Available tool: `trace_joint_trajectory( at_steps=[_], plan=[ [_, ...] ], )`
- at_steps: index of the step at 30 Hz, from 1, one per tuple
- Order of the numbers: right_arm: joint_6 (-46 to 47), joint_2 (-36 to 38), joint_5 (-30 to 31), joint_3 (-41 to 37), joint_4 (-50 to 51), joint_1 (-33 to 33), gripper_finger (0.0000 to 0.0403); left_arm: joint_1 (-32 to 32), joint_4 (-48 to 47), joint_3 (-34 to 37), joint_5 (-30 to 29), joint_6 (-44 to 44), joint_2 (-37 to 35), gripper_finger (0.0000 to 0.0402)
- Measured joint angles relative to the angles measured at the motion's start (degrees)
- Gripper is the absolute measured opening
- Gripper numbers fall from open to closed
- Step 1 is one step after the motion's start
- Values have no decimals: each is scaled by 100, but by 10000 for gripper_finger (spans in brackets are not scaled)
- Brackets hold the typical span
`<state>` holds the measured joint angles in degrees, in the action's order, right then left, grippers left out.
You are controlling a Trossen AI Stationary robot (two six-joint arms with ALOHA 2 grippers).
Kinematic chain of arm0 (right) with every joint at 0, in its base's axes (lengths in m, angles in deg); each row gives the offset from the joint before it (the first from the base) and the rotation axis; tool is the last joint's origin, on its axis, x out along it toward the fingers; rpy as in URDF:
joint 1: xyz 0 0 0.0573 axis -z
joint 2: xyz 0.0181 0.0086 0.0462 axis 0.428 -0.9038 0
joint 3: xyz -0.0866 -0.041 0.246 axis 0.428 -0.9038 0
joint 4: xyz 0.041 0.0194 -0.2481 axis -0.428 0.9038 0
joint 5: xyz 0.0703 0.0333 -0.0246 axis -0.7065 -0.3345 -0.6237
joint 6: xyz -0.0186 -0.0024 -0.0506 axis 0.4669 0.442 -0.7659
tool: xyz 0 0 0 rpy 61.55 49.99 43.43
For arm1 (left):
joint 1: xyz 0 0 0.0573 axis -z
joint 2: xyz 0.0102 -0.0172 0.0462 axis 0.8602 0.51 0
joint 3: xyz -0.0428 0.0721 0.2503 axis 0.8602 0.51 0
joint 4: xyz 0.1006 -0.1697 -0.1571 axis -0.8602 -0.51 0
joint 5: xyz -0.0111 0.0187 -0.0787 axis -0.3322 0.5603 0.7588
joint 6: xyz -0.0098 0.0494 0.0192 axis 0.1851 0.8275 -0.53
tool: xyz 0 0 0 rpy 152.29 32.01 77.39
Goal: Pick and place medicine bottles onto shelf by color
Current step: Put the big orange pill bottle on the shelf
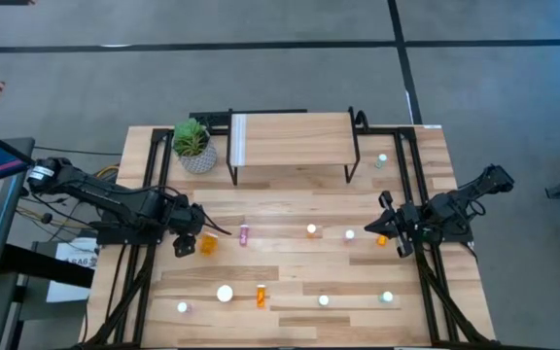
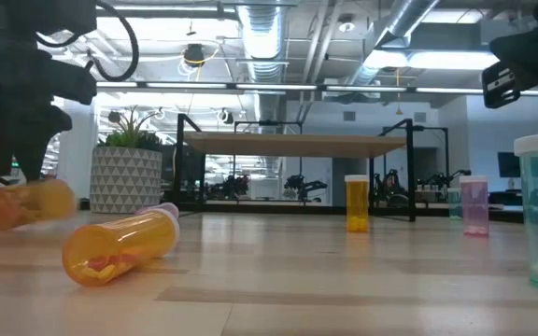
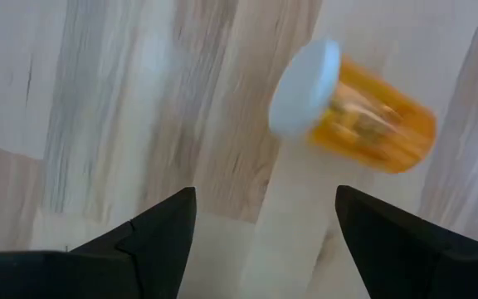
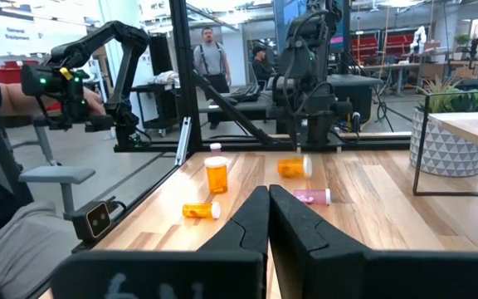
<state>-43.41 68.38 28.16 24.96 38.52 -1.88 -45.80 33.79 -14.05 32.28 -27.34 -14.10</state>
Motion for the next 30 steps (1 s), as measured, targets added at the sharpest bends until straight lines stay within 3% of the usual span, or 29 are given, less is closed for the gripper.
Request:
trace_joint_trajectory(
  at_steps=[5, 16, 30],
  plan=[
    [0, 0, 0, 1, 0, 0, 33, -12, 165, 0, 93, 24, -4, 275],
    [0, 0, 0, 1, 0, 0, 33, 9, 1789, -2, 135, -503, 56, 275],
    [0, 0, 0, -1, 1, 0, 33, -15, 1953, 0, 307, -1100, 1666, 275]
  ],
)
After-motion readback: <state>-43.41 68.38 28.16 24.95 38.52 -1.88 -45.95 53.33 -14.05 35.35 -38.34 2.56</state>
